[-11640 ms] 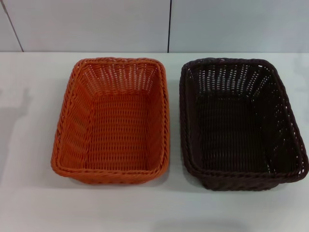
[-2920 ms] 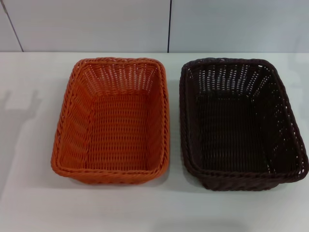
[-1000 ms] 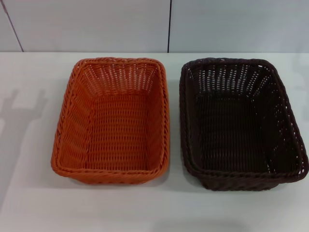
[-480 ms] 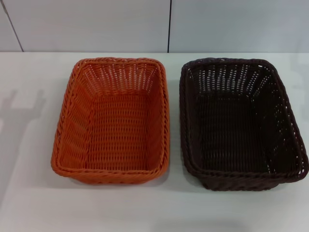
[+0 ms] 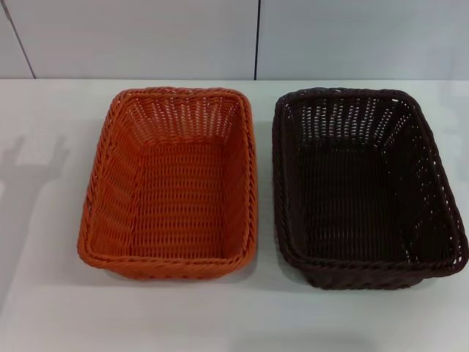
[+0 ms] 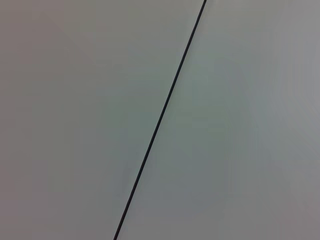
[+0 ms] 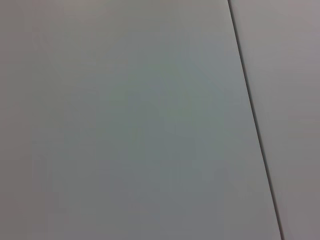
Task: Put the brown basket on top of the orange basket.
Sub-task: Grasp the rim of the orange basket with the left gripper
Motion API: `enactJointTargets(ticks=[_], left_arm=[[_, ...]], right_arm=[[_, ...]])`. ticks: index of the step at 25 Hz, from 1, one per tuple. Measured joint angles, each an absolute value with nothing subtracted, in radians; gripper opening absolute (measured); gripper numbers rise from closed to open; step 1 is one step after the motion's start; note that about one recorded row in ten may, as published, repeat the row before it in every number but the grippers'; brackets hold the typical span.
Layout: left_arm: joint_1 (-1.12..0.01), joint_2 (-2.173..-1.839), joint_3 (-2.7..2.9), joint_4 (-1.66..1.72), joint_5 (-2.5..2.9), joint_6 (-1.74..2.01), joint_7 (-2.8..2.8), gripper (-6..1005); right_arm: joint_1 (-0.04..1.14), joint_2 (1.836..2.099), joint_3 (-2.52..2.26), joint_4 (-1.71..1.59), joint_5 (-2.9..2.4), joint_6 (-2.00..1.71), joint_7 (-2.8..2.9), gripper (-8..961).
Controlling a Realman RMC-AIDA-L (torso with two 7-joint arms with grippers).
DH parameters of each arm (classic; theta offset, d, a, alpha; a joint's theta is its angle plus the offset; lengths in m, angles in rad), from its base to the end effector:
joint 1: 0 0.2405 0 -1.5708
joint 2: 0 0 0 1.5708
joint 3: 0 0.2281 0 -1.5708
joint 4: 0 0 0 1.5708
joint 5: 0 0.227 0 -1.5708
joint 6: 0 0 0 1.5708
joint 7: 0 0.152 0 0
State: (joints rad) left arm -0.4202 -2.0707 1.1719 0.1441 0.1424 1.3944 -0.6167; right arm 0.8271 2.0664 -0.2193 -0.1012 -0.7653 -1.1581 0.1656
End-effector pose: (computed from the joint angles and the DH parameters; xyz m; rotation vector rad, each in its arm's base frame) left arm -0.3173 0.3355 0.0662 -1.3284 -0.6037 -1.1481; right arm 0.2443 0.4460 0.0929 -1.2370 0.3780 0.8694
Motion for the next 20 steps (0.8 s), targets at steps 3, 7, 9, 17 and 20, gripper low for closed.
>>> enactJointTargets(ticks=[3,7,9,17,20], left_arm=[[-0.420,-2.071,1.172,0.144,0.142,1.394,-0.615,813],[-0.420,-2.071,1.172,0.144,0.142,1.394,-0.614,813],[-0.420,-2.071,1.172,0.144,0.143,1.394,-0.614,814],[-0.420,-2.072,1.172,0.144,0.148,1.394,-0.614,814],[-0.419,-2.072,1.172,0.144,0.148,1.394,-0.616,814]], right_arm=[[0.827,2.066,-0.219,-0.101,-0.765,-1.158,0.166,575],[0.827,2.066,-0.219,-0.101,-0.765,-1.158,0.166,574],[0.826,2.066,-0.219,-0.101,-0.765,-1.158,0.166,574],[0.825,2.066,-0.219,-0.101,-0.765,-1.158,0.166,574],[0.825,2.066,-0.219,-0.101,-0.765,-1.158,0.166,574]])
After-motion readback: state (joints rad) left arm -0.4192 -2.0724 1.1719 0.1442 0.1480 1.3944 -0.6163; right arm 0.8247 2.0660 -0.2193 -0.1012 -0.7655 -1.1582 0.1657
